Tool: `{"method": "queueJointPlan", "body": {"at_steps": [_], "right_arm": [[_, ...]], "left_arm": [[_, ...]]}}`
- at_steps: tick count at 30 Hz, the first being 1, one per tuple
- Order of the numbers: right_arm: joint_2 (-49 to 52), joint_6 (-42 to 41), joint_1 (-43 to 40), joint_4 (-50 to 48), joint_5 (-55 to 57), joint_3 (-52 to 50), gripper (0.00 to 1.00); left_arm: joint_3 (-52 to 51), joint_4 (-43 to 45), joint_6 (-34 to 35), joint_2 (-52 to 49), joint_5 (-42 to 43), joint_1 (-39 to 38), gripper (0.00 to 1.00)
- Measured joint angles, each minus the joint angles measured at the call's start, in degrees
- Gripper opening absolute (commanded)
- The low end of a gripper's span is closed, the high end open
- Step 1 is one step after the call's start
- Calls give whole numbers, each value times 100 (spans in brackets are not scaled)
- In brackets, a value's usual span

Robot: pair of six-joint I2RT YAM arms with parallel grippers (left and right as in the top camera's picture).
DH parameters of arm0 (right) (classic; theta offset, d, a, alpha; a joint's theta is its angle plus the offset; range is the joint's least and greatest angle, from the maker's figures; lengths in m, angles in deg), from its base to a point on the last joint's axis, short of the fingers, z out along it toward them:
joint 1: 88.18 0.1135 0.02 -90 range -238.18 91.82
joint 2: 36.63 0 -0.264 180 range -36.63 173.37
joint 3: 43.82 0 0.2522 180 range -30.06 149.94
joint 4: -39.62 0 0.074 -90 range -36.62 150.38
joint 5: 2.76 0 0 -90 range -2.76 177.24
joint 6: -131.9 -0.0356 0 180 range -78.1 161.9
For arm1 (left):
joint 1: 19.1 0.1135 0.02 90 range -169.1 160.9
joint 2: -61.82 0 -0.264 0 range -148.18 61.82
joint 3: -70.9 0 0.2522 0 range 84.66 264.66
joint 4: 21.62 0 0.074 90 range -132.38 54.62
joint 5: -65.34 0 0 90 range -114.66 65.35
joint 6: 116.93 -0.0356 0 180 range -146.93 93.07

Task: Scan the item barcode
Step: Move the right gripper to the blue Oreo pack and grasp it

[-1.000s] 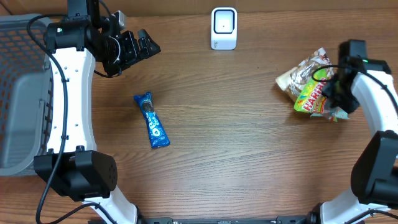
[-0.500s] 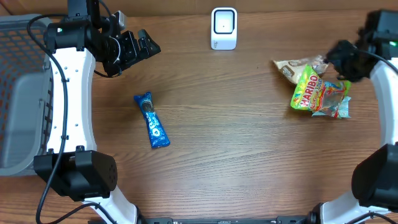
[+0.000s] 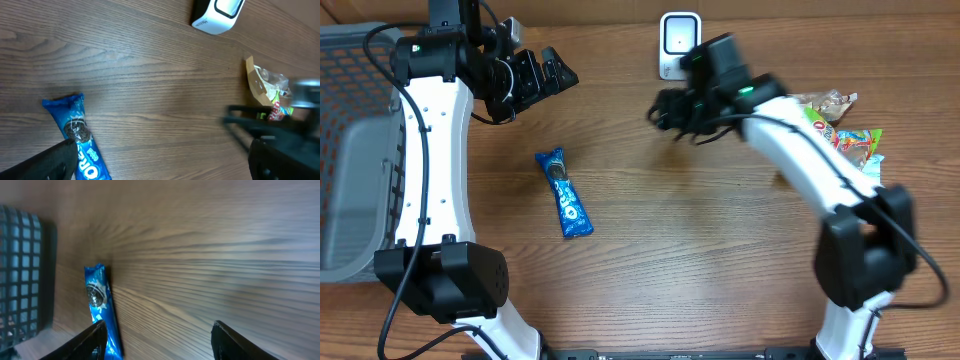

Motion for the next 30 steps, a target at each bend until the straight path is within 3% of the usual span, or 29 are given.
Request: {"method": "queueJointPlan", "body": {"at_steps": [5, 12, 19, 22, 23, 25, 27, 30], "right_arm": [[671, -271, 955, -516, 46, -2, 69], [726, -297, 1849, -1384, 658, 0, 72], [1285, -63, 2546, -1941, 1381, 0, 77], [1547, -26, 2653, -2031, 1506, 0, 63], [1609, -22, 2656, -2031, 1539, 0, 46], [1641, -13, 2643, -1941, 1578, 0, 32], [1641, -24, 2621, -1814, 1600, 0, 28], [1628, -24, 2549, -1377, 1541, 98, 14]], "left_arm": [[0, 2, 0, 0, 0, 0, 100], [0, 37, 33, 0, 0, 0, 100], [0, 608, 413, 0, 341, 341, 100], [0, 654, 522, 0, 387, 774, 100], [0, 645, 562, 0, 385, 903, 100], [0, 597, 597, 0, 358, 1130, 100], [0, 511, 599, 0, 334, 1198, 100], [0, 450, 599, 0, 334, 1191, 100]]}}
